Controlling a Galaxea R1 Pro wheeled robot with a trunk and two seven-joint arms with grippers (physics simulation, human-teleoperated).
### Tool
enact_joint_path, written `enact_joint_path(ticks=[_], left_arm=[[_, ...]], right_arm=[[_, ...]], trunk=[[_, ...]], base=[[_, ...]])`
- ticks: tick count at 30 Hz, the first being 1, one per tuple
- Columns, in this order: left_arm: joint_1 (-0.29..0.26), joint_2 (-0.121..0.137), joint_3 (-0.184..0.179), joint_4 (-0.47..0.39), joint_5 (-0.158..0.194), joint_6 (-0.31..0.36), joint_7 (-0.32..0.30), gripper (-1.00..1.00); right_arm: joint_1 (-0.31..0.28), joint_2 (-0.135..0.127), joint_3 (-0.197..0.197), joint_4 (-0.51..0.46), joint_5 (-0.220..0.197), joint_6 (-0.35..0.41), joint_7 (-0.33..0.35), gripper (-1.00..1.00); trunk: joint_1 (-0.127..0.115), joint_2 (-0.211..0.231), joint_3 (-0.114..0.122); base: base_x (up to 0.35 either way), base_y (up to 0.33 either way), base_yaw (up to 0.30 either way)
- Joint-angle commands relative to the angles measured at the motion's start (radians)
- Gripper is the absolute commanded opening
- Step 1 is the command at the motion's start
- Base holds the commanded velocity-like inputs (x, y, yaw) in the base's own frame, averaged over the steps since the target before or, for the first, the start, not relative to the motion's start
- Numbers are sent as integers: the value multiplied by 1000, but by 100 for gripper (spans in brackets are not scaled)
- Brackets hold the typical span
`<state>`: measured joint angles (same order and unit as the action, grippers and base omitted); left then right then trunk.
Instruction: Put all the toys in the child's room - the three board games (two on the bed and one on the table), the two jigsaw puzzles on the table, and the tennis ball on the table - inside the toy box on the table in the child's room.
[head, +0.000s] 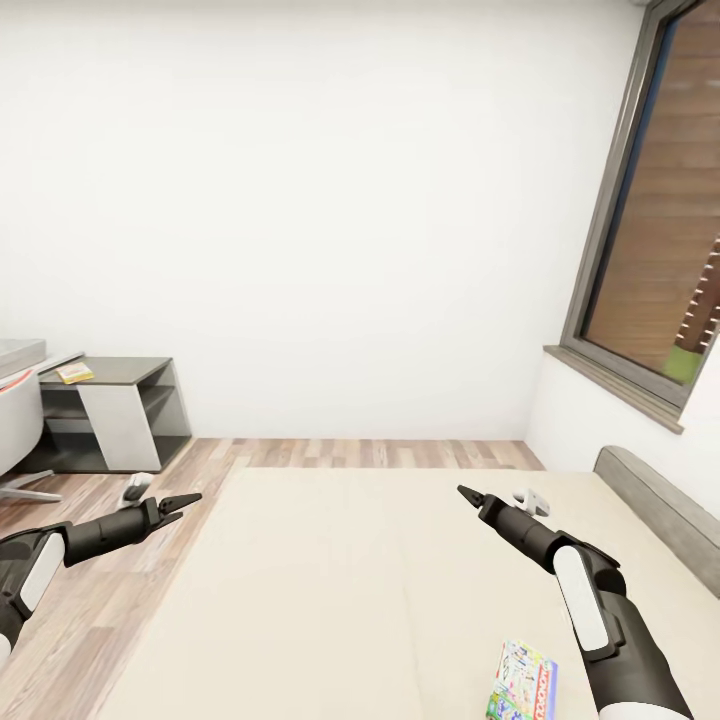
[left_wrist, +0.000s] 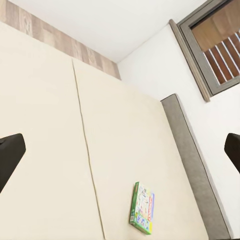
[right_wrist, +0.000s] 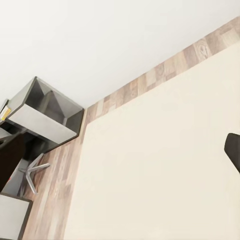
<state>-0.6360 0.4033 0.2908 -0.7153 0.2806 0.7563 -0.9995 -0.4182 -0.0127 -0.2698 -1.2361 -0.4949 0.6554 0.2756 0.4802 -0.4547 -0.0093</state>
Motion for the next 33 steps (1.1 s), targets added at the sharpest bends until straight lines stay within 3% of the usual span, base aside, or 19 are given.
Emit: enact_joint_path(ticks=[1, 33], left_arm=[[0, 0, 1, 0, 3, 6, -1, 100], [0, 0, 1, 0, 3, 6, -1, 100]], right_arm=[[-1, 0, -2, 0, -1, 6, 4, 100], [-1, 7, -2, 0, -1, 3, 3, 100]], trunk=[[0, -1, -1], [0, -1, -1]], base=[[0, -102, 0], [0, -226, 0]])
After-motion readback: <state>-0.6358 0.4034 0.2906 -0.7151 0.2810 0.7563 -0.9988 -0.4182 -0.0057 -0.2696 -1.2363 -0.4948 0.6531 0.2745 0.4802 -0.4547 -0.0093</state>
